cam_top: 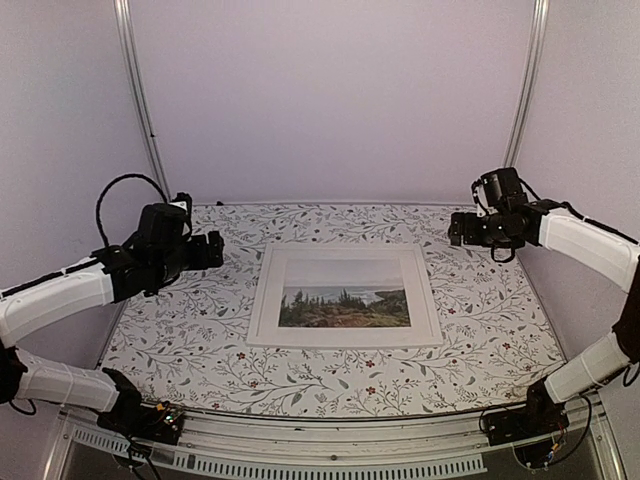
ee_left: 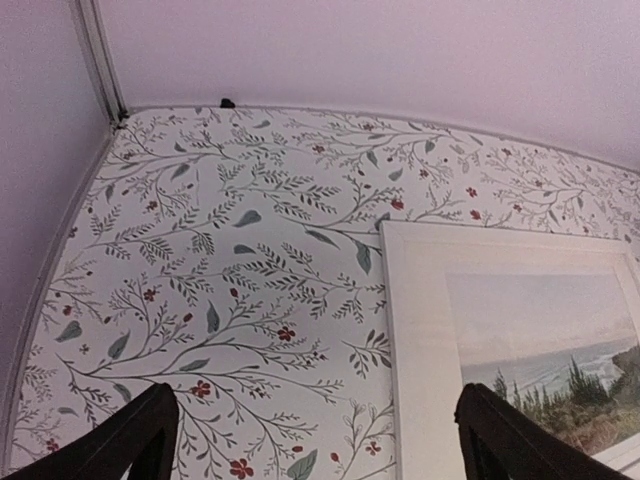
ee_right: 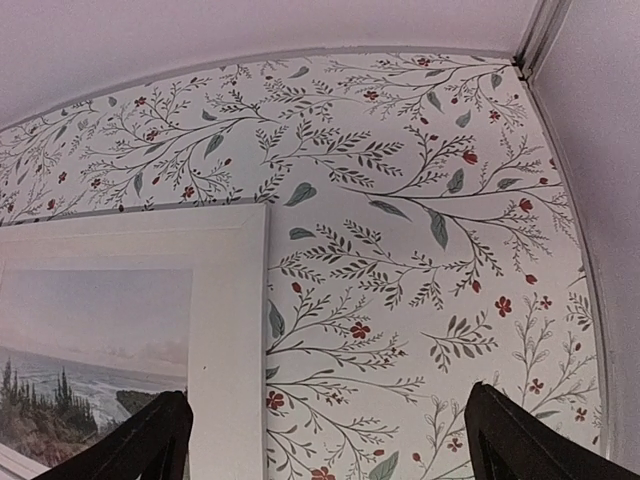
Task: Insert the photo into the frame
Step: Reset both arms
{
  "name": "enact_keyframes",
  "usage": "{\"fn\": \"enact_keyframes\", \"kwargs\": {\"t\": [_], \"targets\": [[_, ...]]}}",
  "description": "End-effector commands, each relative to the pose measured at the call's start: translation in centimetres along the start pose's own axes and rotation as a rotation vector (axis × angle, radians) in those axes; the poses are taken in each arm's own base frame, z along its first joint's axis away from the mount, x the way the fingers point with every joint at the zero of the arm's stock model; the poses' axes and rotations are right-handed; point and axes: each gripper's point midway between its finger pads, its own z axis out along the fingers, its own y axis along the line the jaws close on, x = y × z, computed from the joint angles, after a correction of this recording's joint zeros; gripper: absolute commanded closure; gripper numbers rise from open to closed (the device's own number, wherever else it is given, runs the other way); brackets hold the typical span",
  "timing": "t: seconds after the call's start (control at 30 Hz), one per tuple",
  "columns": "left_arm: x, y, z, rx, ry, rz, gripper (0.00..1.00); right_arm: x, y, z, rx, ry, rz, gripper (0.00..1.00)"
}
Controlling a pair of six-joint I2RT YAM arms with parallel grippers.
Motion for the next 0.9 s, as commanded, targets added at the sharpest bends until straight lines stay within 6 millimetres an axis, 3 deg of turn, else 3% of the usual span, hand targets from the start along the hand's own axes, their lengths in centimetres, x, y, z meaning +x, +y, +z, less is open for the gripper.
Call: {"fn": "enact_keyframes", "kwargs": {"t": [0.0, 0.17, 0.23, 0.37, 0.63, 0.87], "targets": [[-3.5, 3.5, -2.4, -0.166, -0.126, 0.042, 0.0, -1.0, -2.4, -2.7, 0.094, -0.127, -0.026, 0.01], [-5.7, 4.5, -4.4, -0.159, -0.211, 0.01, 0.0, -1.9, -2.4, -5.8, 0.052, -0.242, -0.022, 0.01], [-6.0, 5.8, -5.1, -0.206, -0.237, -0.027, 0.0, -1.9, -2.6, -6.7, 0.044, -0.278, -0.004, 0.01], [-6.2, 6.0, -6.0, -0.185, -0.28, -0.02, 0.0, -1.5, -2.5, -8.3, 0.006, -0.309, -0.002, 0.01], [-5.8, 4.1, -7.3, -0.01, -0.332, -0.023, 0.0, -0.5, -1.8, -9.2, -0.065, -0.338, -0.019, 0.01], [-5.5, 3.7, -7.1, 0.009, -0.325, -0.02, 0.0, -0.4, -2.3, -9.6, -0.054, -0.365, 0.01, 0.01]]}}
